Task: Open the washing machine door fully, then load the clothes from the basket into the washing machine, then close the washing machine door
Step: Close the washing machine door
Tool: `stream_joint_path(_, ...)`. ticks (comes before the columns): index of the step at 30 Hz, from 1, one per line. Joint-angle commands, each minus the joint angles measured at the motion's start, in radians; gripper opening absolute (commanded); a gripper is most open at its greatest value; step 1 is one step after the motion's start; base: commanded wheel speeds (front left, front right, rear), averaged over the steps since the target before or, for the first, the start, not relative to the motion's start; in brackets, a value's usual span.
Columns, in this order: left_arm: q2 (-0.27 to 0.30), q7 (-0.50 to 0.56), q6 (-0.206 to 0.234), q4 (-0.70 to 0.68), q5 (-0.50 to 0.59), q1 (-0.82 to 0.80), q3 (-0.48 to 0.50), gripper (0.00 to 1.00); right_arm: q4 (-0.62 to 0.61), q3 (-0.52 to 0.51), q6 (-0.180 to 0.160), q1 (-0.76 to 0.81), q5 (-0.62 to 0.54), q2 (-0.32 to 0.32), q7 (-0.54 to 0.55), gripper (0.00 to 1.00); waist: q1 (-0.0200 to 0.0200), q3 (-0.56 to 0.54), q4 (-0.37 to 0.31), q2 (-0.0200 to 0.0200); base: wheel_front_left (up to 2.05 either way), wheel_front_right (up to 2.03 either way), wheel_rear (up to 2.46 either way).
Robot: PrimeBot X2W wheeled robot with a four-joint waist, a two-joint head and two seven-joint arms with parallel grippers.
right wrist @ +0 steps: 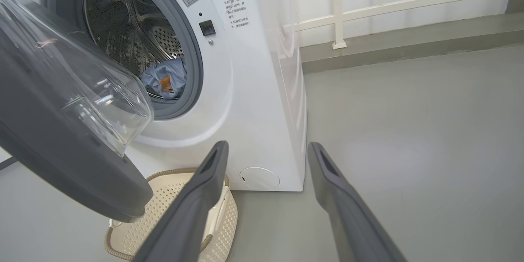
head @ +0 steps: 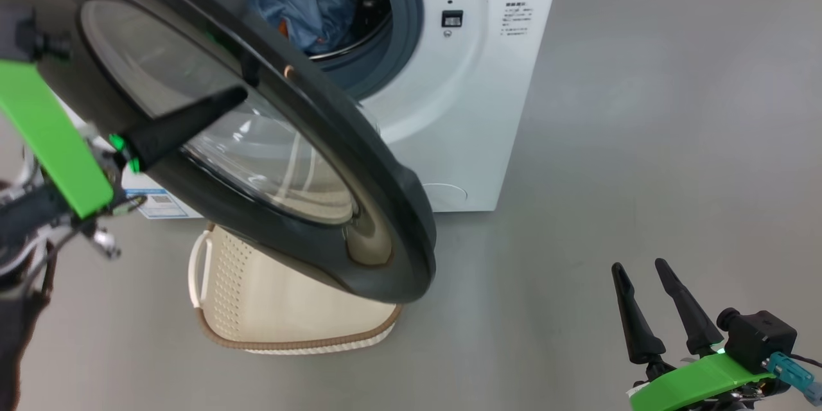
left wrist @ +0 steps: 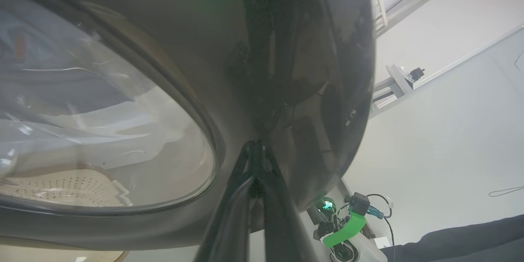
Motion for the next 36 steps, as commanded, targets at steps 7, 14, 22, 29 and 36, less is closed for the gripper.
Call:
stream_joint_path(7, 0.097, -0.059, -0.007, -0.038, -0.003, 0.121, 0.035, 0.04, -0.017, 0.028, 0.002, -0.004, -0.009, -0.014, -0.005, 1.00, 0.0000, -0.044, 0.046, 0.0000, 0.00, 0.00, 0.00)
stream_joint_path(14, 0.124, -0.190, -0.007, -0.036, 0.029, 0.259, 0.045, 0.74, -0.015, 0.031, 0.002, 0.009, -0.005, -0.024, -0.005, 1.00, 0.0000, -0.068, 0.065, 0.0000, 0.00, 0.00, 0.00)
stream_joint_path(22, 0.149, -0.369, -0.007, -0.025, 0.079, 0.401, 0.021, 1.00, -0.019, 0.028, 0.002, 0.032, -0.003, -0.033, -0.005, 1.00, 0.0000, -0.080, 0.065, 0.0000, 0.00, 0.00, 0.00)
stream_joint_path(29, 0.170, -0.592, -0.007, 0.009, 0.137, 0.494, -0.031, 1.00, -0.022, 0.010, 0.002, 0.041, -0.004, -0.037, -0.005, 1.00, 0.0000, -0.071, 0.048, 0.0000, 0.00, 0.00, 0.00)
stream_joint_path(36, 0.209, -0.868, -0.007, 0.076, 0.203, 0.553, -0.093, 1.00, -0.021, 0.008, 0.002, 0.022, -0.001, -0.045, -0.005, 1.00, 0.0000, -0.053, 0.001, 0.0000, 0.00, 0.00, 0.00)
